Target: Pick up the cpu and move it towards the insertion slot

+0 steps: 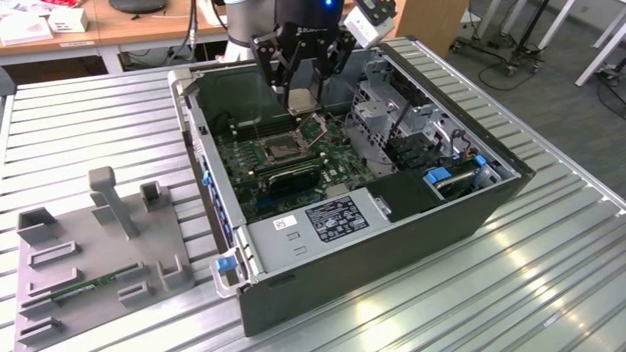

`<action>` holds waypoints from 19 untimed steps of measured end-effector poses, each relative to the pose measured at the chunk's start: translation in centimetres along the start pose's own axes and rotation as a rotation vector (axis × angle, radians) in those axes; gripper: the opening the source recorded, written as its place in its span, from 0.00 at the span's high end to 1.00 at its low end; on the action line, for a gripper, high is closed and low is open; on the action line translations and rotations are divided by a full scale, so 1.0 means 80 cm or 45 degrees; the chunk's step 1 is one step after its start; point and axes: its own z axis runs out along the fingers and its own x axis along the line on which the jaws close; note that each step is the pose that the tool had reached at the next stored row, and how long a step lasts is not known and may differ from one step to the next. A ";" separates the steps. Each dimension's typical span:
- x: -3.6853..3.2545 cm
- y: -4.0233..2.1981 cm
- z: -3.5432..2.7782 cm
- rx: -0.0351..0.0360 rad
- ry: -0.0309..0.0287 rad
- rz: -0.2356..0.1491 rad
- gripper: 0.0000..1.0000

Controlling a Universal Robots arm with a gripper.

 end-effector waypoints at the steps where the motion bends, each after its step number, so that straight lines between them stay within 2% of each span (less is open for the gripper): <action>1: 0.0000 0.0007 0.0001 0.0000 0.0000 0.000 0.45; 19: -0.0007 0.0139 0.0019 0.0000 0.0000 0.000 0.45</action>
